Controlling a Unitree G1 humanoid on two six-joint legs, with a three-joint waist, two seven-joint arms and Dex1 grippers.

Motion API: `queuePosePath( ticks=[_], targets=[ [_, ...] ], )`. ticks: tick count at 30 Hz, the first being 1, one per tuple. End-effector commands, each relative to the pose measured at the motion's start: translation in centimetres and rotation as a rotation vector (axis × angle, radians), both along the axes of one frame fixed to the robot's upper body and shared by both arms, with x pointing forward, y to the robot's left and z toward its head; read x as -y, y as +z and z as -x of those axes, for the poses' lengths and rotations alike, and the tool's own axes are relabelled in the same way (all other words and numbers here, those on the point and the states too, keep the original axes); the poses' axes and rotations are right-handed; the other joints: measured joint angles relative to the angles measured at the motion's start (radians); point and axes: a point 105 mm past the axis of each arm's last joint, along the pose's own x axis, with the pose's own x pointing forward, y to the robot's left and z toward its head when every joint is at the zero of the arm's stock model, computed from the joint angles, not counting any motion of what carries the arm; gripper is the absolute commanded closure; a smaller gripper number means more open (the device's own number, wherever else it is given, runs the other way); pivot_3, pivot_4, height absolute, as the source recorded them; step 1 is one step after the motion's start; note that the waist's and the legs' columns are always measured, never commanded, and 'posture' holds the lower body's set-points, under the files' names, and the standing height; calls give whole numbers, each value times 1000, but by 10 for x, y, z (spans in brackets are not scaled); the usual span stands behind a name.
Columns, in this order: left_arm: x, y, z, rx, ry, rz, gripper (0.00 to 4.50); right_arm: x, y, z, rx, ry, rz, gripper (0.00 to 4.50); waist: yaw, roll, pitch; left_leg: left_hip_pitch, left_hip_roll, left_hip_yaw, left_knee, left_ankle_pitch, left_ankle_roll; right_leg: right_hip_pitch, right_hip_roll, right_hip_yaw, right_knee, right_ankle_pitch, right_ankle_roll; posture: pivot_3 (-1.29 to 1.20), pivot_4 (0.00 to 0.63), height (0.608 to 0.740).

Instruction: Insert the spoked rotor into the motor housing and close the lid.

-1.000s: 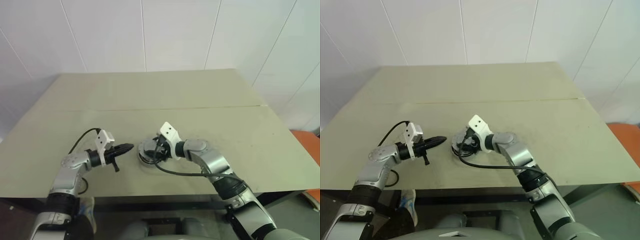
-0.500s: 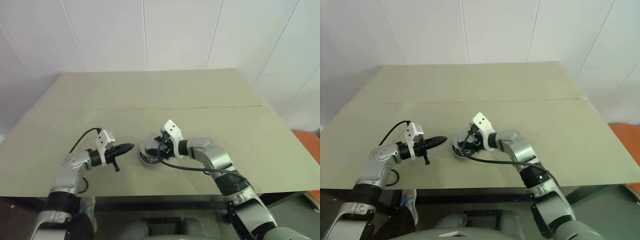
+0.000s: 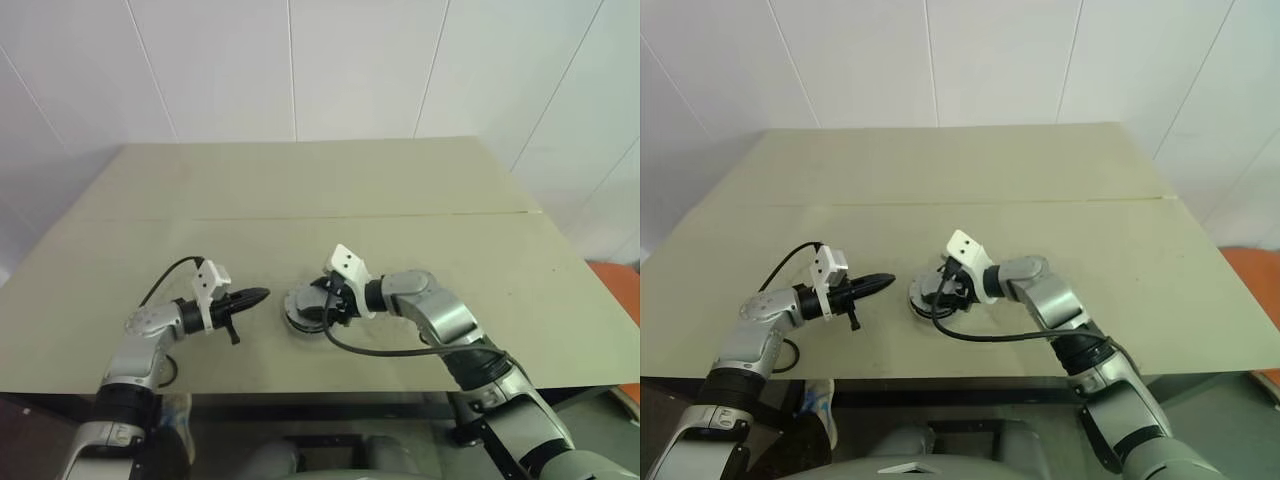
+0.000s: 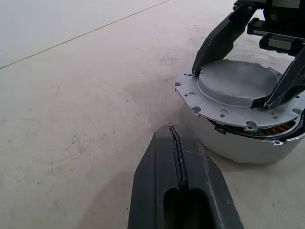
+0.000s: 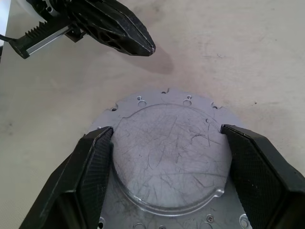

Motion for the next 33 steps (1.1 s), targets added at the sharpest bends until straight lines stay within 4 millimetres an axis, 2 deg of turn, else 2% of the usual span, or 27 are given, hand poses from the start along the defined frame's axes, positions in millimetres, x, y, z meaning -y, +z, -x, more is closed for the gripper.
queuePosePath(
  ticks=[1, 3, 9, 15, 22, 33],
  targets=[
    [2, 8, -2, 31, -15, -2, 4500, -3, 21, -2, 39, 29, -74, 1268, -1, 1, 0, 0, 0, 0, 0, 0, 0, 0, 0, 0, 0, 0, 0, 0, 0, 740],
    [2, 8, -2, 30, -16, -3, 4500, 2, 14, -1, 50, 46, -21, 1268, -1, 1, 1, 0, 0, 0, 0, 0, 0, 0, 0, 0, 0, 0, 0, 0, 0, 740],
    [3, 7, -2, 29, -22, -4, 4500, 1, 18, 9, 25, 104, -61, 1268, 0, 1, 1, 0, 0, 0, 0, 0, 0, 0, 0, 0, 0, 0, 0, 0, 0, 740],
    [3, 8, -2, 29, -29, -5, 4500, 5, 3, 15, 44, 138, 30, 1268, 1, 1, 1, 0, 0, 0, 0, 0, 0, 0, 0, 0, 0, 0, 0, 0, 0, 740],
    [4, 8, -1, 29, -34, -3, 4500, 11, -7, 11, 73, 128, 108, 1268, 2, 1, 1, 0, 0, 0, 0, 0, 0, 0, 0, 0, 0, 0, 0, 0, 0, 740],
    [5, 8, -1, 27, -39, -2, 4500, 22, -27, 19, -18, 144, 207, 1268, 3, 0, 0, 1, 0, 0, 1, 0, 0, 1, 0, 0, 0, 0, 0, 0, 0, 740]
  ],
)
